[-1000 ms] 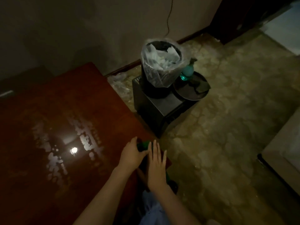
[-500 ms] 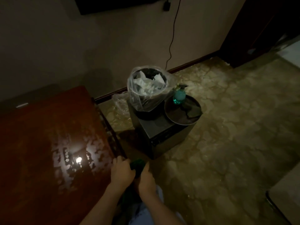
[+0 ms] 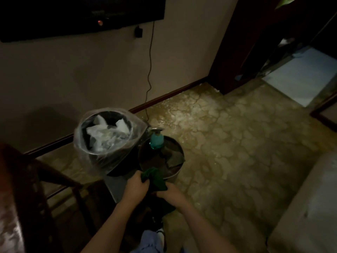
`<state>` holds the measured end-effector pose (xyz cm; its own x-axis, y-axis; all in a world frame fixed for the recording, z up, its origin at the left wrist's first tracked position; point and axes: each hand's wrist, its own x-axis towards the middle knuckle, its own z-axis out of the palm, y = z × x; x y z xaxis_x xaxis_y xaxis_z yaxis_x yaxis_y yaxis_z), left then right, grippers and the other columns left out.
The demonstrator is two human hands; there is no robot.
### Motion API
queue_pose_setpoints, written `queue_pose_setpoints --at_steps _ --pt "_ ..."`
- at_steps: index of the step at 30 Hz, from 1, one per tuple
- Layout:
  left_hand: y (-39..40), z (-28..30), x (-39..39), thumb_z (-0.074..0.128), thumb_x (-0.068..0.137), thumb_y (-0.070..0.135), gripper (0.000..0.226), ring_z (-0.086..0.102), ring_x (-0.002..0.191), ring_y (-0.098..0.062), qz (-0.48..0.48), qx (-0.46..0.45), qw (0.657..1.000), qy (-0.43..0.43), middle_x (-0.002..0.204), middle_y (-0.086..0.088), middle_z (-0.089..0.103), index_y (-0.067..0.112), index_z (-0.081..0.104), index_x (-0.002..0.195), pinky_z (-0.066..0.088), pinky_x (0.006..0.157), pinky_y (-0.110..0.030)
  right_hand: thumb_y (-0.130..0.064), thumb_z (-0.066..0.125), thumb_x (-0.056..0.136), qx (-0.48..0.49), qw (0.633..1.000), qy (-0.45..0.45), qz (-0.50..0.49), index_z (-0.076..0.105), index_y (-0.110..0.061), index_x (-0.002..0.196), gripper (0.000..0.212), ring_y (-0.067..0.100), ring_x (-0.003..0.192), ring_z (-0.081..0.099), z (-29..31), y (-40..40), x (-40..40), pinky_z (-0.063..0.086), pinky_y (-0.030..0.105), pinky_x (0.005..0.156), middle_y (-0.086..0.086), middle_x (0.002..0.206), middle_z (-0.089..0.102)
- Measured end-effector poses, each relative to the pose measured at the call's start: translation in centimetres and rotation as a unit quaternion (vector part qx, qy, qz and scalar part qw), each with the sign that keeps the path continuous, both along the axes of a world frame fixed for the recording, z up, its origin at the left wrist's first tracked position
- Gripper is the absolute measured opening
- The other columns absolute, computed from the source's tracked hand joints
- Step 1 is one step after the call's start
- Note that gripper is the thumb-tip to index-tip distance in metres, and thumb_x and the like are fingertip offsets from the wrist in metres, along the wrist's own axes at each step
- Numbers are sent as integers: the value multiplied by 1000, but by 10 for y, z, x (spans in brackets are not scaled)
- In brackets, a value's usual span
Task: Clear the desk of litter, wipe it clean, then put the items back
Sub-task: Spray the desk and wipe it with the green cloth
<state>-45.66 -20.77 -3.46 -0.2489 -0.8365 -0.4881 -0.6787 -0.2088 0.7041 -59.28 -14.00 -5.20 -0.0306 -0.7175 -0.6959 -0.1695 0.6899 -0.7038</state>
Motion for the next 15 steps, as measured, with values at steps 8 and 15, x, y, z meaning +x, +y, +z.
queue_pose_setpoints --at_steps 8,15 --pt "-64 -12 -88 54 92 7 10 54 91 -26 86 45 995 31 92 -10 57 7 53 102 39 72 -29 -20 72 83 58 998 -2 36 65 -15 107 25 28 107 63 4 -77 -113 50 41 96 12 118 65" --pt "-86 -40 -133 54 89 2 18 55 89 -28 197 101 975 6 94 -15 57 4 54 107 43 78 -32 -7 64 85 27 996 33 73 62 -8 113 29 21 99 57 -30 -111 -148 48 37 94 10 108 62"
